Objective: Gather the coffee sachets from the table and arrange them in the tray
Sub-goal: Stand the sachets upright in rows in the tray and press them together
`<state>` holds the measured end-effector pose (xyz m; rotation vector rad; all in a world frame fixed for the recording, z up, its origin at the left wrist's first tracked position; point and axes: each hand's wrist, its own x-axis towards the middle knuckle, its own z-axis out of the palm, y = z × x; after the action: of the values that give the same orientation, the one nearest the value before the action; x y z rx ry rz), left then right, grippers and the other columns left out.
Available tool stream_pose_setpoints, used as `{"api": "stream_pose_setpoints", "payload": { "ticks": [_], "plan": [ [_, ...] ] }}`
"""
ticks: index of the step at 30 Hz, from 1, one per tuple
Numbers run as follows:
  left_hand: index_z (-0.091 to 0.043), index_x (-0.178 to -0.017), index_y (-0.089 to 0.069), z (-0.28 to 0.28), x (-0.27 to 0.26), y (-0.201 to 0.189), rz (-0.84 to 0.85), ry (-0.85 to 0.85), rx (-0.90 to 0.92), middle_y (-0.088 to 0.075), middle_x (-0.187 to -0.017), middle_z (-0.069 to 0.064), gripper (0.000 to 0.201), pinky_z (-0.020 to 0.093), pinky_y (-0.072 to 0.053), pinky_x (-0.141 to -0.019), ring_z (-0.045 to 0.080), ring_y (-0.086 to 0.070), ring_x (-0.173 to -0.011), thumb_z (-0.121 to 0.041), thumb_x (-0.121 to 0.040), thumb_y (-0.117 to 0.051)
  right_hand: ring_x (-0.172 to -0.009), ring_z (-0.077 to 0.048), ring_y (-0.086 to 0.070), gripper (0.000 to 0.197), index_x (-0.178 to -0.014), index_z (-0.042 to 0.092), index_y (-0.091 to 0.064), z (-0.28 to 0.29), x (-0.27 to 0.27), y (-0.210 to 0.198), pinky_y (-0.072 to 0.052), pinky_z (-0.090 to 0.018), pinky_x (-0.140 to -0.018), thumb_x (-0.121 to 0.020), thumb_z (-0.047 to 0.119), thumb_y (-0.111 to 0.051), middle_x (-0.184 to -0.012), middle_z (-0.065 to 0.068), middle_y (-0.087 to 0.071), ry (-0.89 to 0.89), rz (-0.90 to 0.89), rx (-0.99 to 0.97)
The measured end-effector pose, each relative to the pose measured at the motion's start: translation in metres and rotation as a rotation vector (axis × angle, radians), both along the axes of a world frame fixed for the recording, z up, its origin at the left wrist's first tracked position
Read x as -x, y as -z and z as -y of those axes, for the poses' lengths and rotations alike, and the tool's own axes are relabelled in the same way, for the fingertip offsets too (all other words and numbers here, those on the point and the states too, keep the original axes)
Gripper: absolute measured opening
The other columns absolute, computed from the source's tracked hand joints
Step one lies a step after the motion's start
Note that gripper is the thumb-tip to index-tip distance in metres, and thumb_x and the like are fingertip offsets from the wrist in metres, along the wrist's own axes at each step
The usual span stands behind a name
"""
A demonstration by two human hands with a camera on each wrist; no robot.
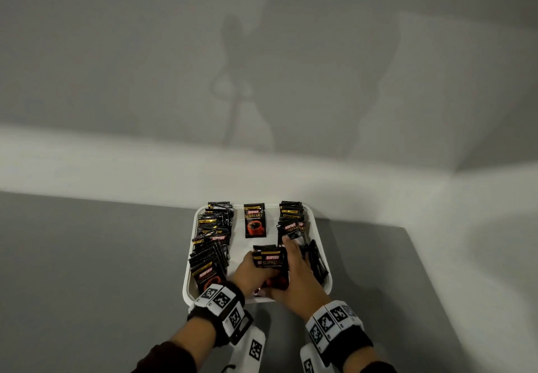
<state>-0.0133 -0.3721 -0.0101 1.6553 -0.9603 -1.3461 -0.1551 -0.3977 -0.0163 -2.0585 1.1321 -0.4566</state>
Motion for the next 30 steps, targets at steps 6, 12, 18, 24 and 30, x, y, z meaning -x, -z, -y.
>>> {"api": "stream_pose_setpoints", "payload": {
  "ticks": [6,12,18,24,30],
  "plan": [
    [-0.003,-0.118,-0.056,0.0,0.006,0.006,-0.005,-0.083,-0.026,-0.065,-0.112,0.016,0.043,0.042,-0.047,-0.097,0.029,-0.062,-0.105,0.001,-0.077,-0.068,-0.14,0.004,0.017,0.087,-0.149,0.026,-0.006,-0.001,0.035,0.002,-0.002,-0.023,-0.117,-0.083,0.056,-0.055,-0.149,0.025,0.014,-0.176,-0.142,0.148],
    [-0.003,-0.118,-0.053,0.005,0.002,0.004,-0.024,-0.031,-0.035,-0.065,-0.11,0.017,0.041,0.039,-0.047,-0.096,0.029,-0.061,-0.104,0.005,-0.079,-0.062,-0.14,-0.012,0.028,0.085,-0.149,0.02,0.003,-0.006,0.042,0.009,0.024,-0.028,-0.113,-0.088,0.059,-0.043,-0.152,0.007,0.024,-0.266,-0.436,0.284],
    [-0.007,-0.112,-0.051,0.017,-0.007,-0.002,-0.097,0.002,-0.088,-0.063,-0.089,0.007,0.035,0.025,-0.047,-0.07,0.018,-0.059,-0.081,0.008,-0.081,-0.052,-0.133,-0.017,0.036,0.077,-0.149,0.019,-0.003,-0.005,0.032,0.01,0.033,-0.022,-0.104,-0.091,0.05,-0.044,-0.147,0.006,0.026,-0.181,-0.457,0.286],
    [-0.005,-0.117,-0.051,0.025,-0.02,-0.013,-0.131,0.103,-0.071,-0.063,-0.098,0.012,0.043,0.034,-0.047,-0.085,0.024,-0.059,-0.092,0.013,-0.078,-0.056,-0.136,-0.016,0.034,0.073,-0.148,0.033,-0.005,-0.008,0.026,0.011,0.032,-0.025,-0.106,-0.091,0.046,-0.048,-0.147,0.006,0.03,-0.156,-0.439,0.279],
    [0.003,-0.124,-0.047,0.019,-0.02,-0.011,-0.156,0.119,-0.086,-0.06,-0.115,0.027,0.049,0.037,-0.048,-0.09,0.03,-0.059,-0.1,0.017,-0.078,-0.056,-0.136,-0.012,0.035,0.067,-0.147,0.029,-0.019,-0.007,0.027,0.014,0.03,-0.028,-0.108,-0.09,0.052,-0.044,-0.15,0.01,0.024,-0.159,-0.44,0.334]
  ]
}}
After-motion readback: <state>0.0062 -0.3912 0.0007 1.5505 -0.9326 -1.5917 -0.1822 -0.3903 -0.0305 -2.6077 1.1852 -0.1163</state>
